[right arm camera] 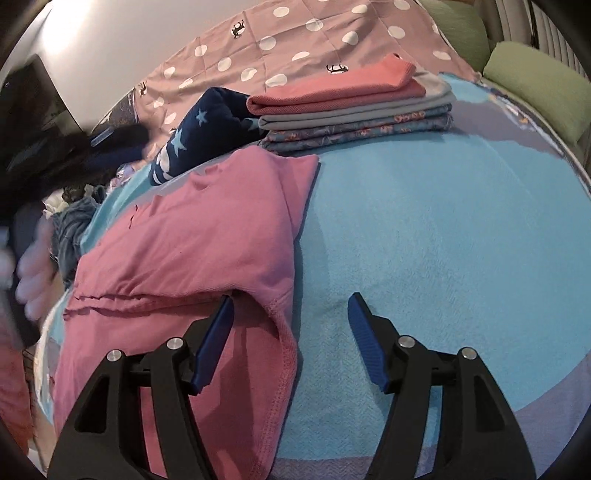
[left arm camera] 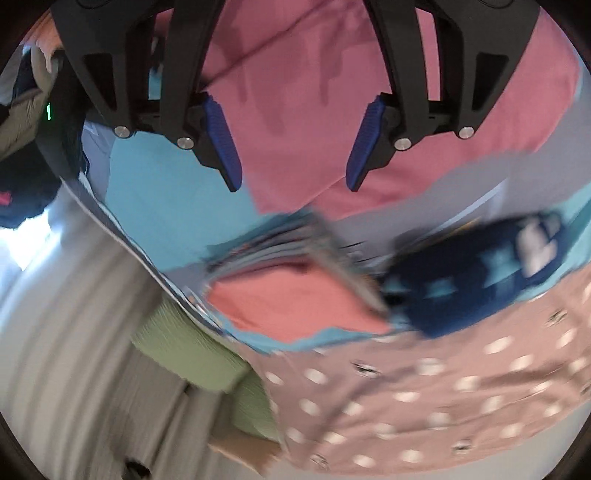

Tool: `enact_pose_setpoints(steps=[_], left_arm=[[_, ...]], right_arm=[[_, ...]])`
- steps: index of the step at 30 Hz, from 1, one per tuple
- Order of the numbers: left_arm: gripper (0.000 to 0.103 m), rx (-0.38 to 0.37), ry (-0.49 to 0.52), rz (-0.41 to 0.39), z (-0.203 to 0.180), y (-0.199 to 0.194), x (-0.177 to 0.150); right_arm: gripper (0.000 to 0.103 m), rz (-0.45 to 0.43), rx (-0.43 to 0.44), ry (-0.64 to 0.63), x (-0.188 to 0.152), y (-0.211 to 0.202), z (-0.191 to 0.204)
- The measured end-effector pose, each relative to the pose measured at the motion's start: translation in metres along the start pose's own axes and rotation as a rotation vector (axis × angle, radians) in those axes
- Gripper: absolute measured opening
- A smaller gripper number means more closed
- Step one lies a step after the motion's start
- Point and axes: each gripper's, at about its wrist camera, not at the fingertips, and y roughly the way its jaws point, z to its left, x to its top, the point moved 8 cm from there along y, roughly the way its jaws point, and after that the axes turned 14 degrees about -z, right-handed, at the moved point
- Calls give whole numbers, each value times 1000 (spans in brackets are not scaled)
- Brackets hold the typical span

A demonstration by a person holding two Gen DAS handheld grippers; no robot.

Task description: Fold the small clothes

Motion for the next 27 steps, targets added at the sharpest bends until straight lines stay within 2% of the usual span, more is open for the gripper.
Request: enact_pose_setpoints(steps=[2,6,8,9,13,14,15,17,20,22,24,26,27], left_arm=[[60,-22,36,68,-17,32,6],[57,19,225,258,-38,89,-2],[52,54,332,360,-42,106,-15],[46,65,367,392,-43,109,-19],[26,69,435,485,-42,119,-35],[23,65,447,489,-45,121,-38],[12,60,443,482,-46,121,-37],[3,52,400,442,-48,119,-30],[3,43,169,298,-34,114,7],[2,36,36,247,-19,114,22],[3,0,-2,242,-15,114,20],[5,-2,28,267,-15,113,6],[11,0,34,270,-17,113,2]], right_arm=[[69,-4,17,5,0,-1,1],[70,-7,48,41,1,-3,-1],[70,-8,61,58,1,-4,-3],[70,-8,65,63,1,-4,-3],[70,-8,64,62,1,-6,-3],[70,-8,62,59,1,-7,-2],[71,-8,62,58,0,-7,-1],[71,-9,63,60,2,-8,-1],[71,-8,63,60,1,-8,-1],[71,-7,61,56,1,-7,1],[71,-8,60,54,1,-8,2],[71,-7,61,55,1,-8,2],[71,-8,60,54,1,-8,2]])
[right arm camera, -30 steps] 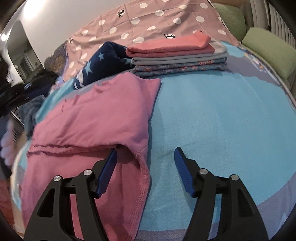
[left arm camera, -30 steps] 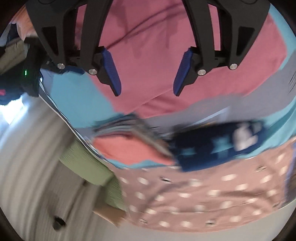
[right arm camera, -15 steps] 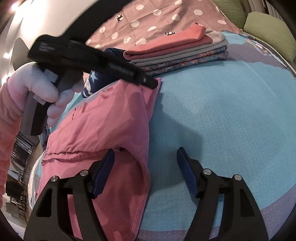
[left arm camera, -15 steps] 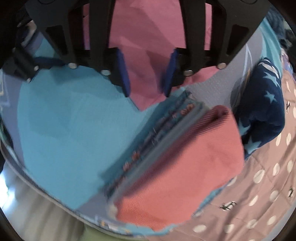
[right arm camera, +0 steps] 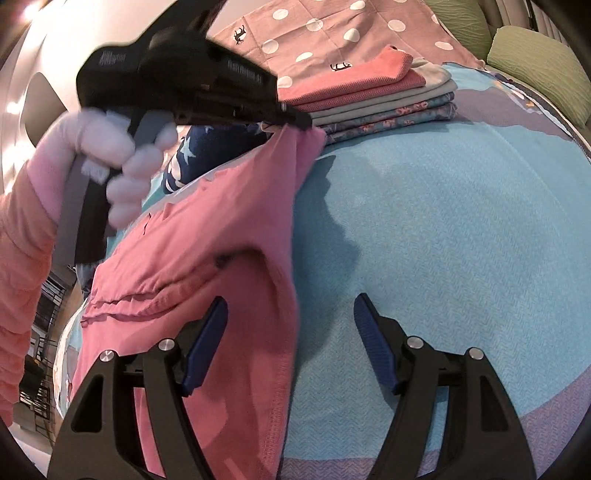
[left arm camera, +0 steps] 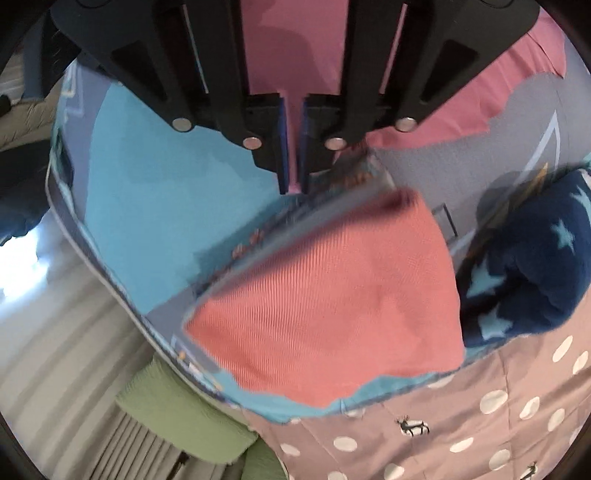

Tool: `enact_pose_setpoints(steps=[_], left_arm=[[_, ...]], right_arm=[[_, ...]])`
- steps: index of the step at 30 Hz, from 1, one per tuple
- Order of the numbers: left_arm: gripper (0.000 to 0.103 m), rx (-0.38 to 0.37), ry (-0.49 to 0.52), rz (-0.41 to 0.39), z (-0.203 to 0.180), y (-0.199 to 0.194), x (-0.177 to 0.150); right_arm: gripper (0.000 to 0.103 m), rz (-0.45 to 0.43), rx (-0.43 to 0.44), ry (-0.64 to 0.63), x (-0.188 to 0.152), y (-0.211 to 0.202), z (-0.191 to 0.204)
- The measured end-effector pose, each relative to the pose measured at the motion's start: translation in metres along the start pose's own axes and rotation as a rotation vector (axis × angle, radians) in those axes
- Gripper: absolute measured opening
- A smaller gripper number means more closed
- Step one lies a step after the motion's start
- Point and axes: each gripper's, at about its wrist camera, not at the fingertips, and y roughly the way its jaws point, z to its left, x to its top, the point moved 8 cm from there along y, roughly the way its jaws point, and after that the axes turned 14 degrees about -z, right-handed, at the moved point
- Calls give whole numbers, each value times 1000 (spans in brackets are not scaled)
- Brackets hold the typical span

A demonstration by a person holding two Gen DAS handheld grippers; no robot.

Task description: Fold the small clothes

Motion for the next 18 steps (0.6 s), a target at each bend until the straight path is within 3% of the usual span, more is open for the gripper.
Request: enact_pose_setpoints(steps=[4,7,10,13,15,16,17,18], left_arm=[[43,-15,30,-78,-7,-27,-8],[49,18,50,-171,5,-71,-25],[56,117,48,-234,38,-110,-57],[60,274,34,-236,84,-144,-114],[61,336,-18,-214,110,-159,-150],[62,354,-47,-206,121,-162,-163],[63,392,-72,-197,134,-168,-180],[63,436,-76,-186,144,-170,-191]], right_arm=[[71,-5,-3,-1,0,0,1],[67,-10,-3,19,2,0,-2],[56,-20,-11,48,4,0,-9],[56,-30,-10,35,10,6,-5],[54,-23,-25,1,15,18,1],[42,-4,-39,-16,14,23,4],[5,20,-71,-6,13,24,-2],[3,19,-105,51,13,16,-11]])
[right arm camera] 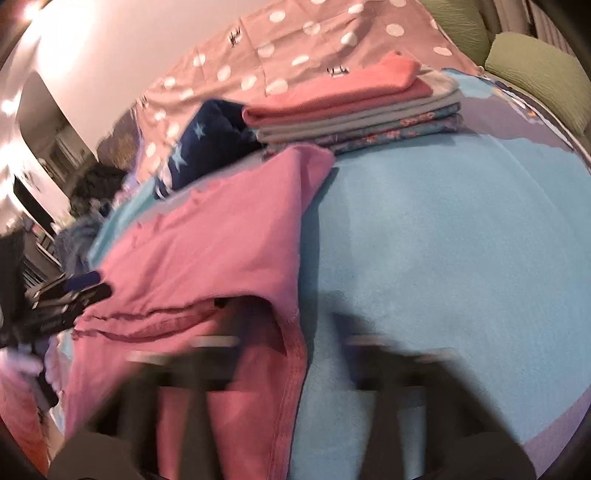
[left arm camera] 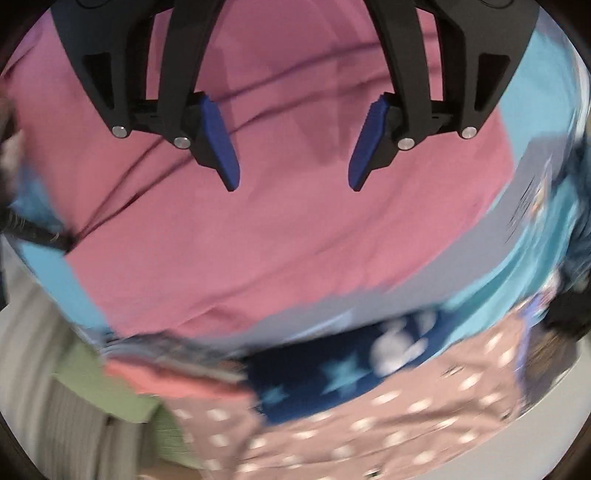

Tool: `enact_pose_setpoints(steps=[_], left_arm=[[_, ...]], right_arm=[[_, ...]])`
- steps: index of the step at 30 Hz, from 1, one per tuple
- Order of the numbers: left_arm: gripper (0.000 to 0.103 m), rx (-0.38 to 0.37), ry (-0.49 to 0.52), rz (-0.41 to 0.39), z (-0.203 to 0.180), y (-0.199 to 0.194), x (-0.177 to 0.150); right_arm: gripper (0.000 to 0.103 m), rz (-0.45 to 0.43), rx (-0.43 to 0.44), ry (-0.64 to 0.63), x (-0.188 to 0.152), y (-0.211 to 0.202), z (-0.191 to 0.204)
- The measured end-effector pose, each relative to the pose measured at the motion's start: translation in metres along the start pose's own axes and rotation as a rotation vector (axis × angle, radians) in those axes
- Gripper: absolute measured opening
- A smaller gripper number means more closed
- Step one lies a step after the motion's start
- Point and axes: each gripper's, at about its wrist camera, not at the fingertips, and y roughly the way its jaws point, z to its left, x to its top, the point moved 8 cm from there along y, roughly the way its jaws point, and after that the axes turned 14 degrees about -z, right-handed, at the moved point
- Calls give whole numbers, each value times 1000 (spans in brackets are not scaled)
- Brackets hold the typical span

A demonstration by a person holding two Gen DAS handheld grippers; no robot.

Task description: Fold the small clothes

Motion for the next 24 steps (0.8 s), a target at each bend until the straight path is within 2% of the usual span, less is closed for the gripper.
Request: enact_pose_setpoints(steps=[1,3,5,7,8,10,11,12,15,18,21,24], left_arm=[[64,60,1,17,14,1,-14],[67,39,-85,-6,28,-5,-28],[67,7,-170,-29,41,-15,-37],[67,12,-165,-43,43,-22,-41],[67,15,-160,-45,42,-24,-42],[67,18,-166,-49,45,-32,-45],[67,22,-176,-51,47,-37,-45],[67,27,-187,-58,47,-46,-50],[67,52,-268,-82,64,-68,-66],[67,50,-389,-72,79,-90,-97],[68,29,-423,-52,80,-110,-126],[68,16,-411,-51,72,-127,-143]], right_arm=[[3,3,-8,42,1,-6,-6],[3,33,16,127,-5,-22,-17],[3,55,4,79,-18,-24,-18],[3,21,0,-21,-21,-27,-12],[4,20,3,-26,-19,-30,-10],[17,19,-13,-21,-14,-37,-13],[27,10,-24,-20,-13,-40,-15],[30,-1,-35,-25,-10,-45,-17],[30,-18,-48,-39,-13,-57,-25],[30,26,28,29,-31,-66,-26],[31,33,67,34,-48,-80,-22],[31,34,77,15,-59,-95,-16]])
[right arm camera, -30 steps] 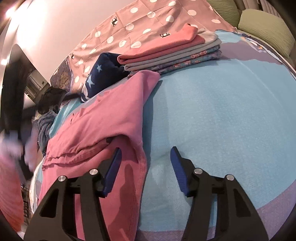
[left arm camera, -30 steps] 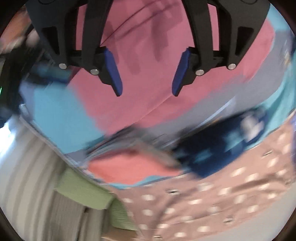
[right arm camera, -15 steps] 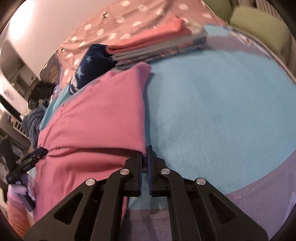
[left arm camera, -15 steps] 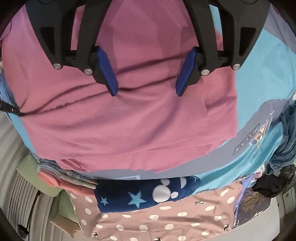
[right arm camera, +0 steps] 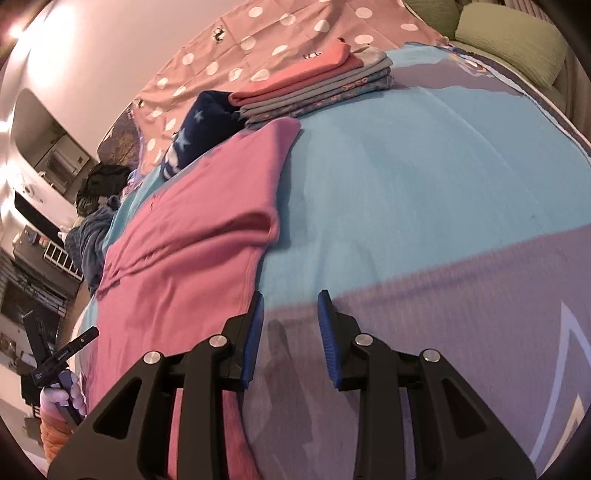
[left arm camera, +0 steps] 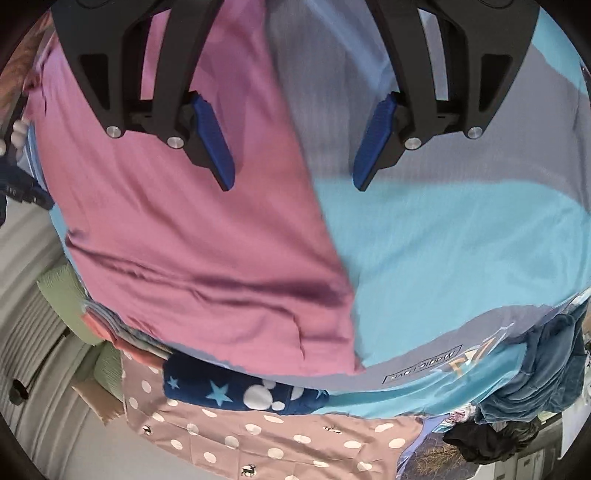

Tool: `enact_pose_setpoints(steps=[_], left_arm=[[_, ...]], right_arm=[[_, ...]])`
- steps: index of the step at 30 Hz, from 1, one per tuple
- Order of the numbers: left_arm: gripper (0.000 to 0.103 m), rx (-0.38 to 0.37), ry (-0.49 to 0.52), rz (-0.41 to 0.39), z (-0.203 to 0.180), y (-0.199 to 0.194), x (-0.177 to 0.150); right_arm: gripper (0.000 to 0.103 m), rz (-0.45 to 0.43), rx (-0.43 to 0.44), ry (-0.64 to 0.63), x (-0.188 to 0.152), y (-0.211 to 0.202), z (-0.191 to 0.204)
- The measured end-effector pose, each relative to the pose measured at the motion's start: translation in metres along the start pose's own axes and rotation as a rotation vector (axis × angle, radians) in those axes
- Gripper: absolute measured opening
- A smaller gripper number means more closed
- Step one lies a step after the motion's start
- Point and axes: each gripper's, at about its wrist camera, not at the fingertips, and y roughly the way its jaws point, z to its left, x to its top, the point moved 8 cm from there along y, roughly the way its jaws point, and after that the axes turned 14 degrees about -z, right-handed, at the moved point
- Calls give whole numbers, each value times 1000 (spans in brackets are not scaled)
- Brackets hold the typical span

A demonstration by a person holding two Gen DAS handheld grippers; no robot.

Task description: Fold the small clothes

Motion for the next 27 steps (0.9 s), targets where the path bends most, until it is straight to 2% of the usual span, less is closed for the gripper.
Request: enact_pose_setpoints(steps=[4,10,15,20,23,27], left_arm=[[68,-15,7,16,-3,-19,-16],[68,-102,-30,36,-17,-56,-49],[68,-130,-11,36,-29,-83,-74],[68,-123,9,24,-33,-105,-93],[68,-118,28,23,-37,-120,-108],[68,-105,50,26,-40,-139,-122]], right_arm=[[31,5,9,-34,-13,-16,8],[31,11,53,-108,-37,-47,27],[31,47,160,-189,-69,-77,50],[34,106,221,-298,-102,-98,64],[38,149,211,-378,-122,-104,66],[38,124,195,-458,-129,-118,67]])
